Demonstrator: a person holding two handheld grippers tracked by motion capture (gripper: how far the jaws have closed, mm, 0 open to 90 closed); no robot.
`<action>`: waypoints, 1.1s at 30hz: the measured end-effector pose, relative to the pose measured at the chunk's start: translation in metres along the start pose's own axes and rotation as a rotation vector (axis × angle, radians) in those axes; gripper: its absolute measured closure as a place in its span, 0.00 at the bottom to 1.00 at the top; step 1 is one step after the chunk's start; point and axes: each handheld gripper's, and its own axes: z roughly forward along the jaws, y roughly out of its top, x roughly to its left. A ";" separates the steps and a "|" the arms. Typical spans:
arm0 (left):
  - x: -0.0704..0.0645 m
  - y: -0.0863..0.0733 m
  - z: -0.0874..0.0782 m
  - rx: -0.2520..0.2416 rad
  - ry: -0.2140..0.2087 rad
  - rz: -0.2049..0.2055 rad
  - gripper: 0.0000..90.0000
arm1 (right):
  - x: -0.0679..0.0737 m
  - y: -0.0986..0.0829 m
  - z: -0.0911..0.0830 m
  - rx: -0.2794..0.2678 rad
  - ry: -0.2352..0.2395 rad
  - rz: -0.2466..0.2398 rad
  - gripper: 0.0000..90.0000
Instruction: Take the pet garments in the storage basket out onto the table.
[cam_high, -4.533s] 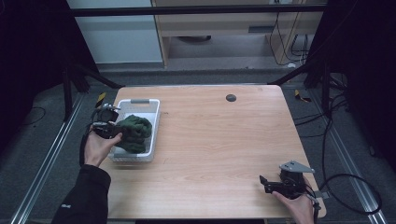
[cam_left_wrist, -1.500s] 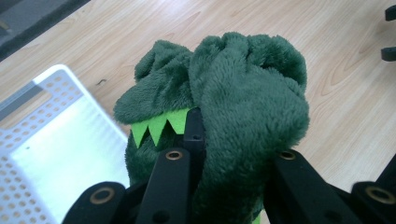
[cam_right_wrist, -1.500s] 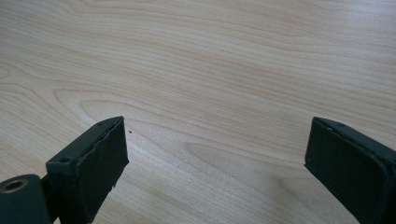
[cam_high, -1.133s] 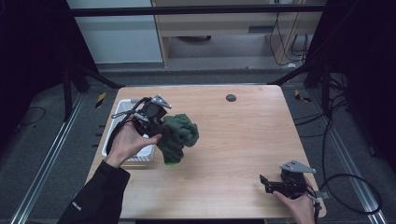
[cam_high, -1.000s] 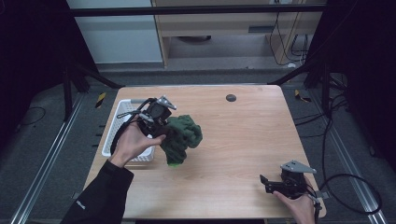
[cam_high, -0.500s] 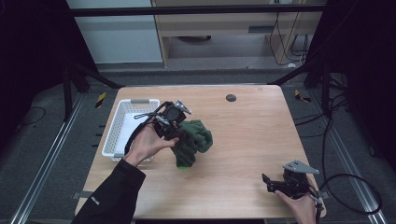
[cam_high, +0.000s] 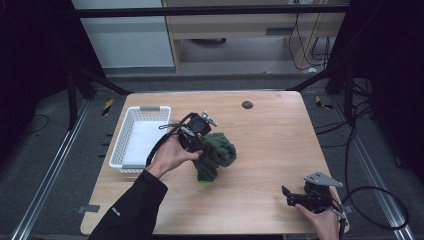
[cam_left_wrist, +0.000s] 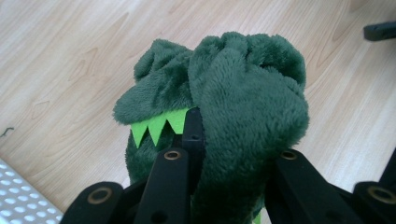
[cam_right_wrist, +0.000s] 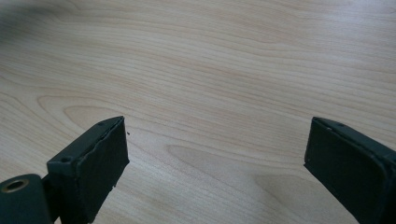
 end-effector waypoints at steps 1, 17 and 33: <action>-0.001 0.000 0.003 0.003 -0.002 0.004 0.83 | 0.000 0.000 0.000 -0.002 -0.001 -0.003 0.07; -0.010 -0.005 0.042 0.041 -0.036 0.015 0.82 | 0.000 -0.001 0.000 0.007 0.007 -0.004 0.07; -0.014 -0.017 0.065 0.051 -0.037 0.018 0.59 | 0.001 -0.001 0.002 0.015 0.011 -0.008 0.07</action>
